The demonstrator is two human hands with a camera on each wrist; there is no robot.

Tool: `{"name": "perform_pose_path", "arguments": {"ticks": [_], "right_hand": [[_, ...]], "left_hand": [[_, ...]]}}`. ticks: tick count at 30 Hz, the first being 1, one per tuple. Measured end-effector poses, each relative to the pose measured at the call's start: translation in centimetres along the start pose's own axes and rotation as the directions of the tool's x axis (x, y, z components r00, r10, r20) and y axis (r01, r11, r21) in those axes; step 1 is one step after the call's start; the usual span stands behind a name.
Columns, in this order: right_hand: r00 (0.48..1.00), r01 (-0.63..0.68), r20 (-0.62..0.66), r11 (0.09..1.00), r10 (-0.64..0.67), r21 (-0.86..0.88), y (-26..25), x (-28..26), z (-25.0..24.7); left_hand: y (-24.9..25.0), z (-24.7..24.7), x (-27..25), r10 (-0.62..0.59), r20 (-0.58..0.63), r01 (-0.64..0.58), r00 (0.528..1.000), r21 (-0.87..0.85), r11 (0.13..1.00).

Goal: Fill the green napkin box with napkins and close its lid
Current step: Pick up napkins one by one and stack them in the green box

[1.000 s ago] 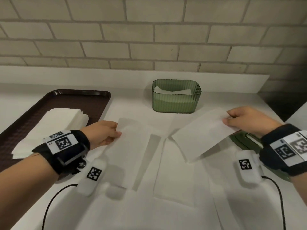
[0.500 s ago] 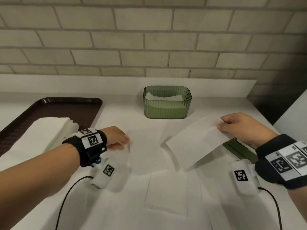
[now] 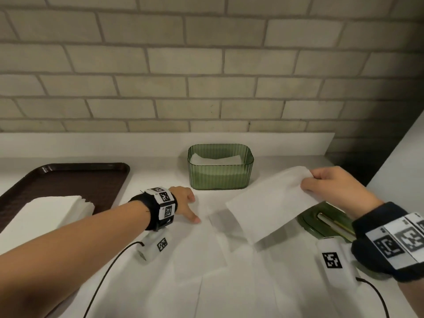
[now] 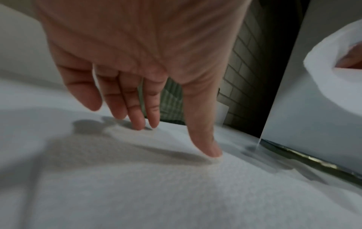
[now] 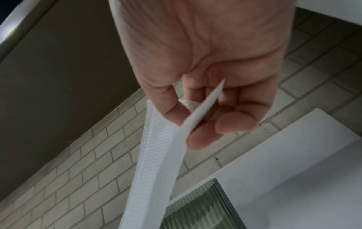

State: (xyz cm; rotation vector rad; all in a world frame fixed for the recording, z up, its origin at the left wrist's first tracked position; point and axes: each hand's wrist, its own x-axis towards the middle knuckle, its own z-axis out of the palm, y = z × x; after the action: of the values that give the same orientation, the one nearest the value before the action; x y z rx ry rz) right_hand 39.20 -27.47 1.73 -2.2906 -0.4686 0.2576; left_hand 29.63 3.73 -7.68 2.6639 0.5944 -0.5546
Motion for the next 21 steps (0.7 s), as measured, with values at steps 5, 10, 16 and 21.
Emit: {"name": "perform_pose_path", "arguments": {"ticks": [5,10,16,21], "right_hand": [[0.999,0.023,0.026,0.999,-0.024,0.035,-0.7,0.4,0.1],[0.998,0.023,0.053,1.0,-0.024,0.018,-0.8,1.0,0.8],[0.997,0.049,0.05,0.999,-0.05,0.016,-1.7,2.7,1.2],[0.997,0.066,-0.055,0.974,-0.055,0.216,-3.5,5.0,1.5]], "left_hand": [[0.7,0.5,0.8,0.043,0.018,-0.043,0.999,0.042,0.998],[0.5,0.1,1.3,0.079,0.042,-0.081,0.996,0.057,0.995],[0.1,0.5,1.8,0.232,-0.023,-0.233,0.972,-0.094,0.968],[0.0,0.9,1.7,0.279,-0.145,-0.287,0.949,-0.04,0.957]]}}
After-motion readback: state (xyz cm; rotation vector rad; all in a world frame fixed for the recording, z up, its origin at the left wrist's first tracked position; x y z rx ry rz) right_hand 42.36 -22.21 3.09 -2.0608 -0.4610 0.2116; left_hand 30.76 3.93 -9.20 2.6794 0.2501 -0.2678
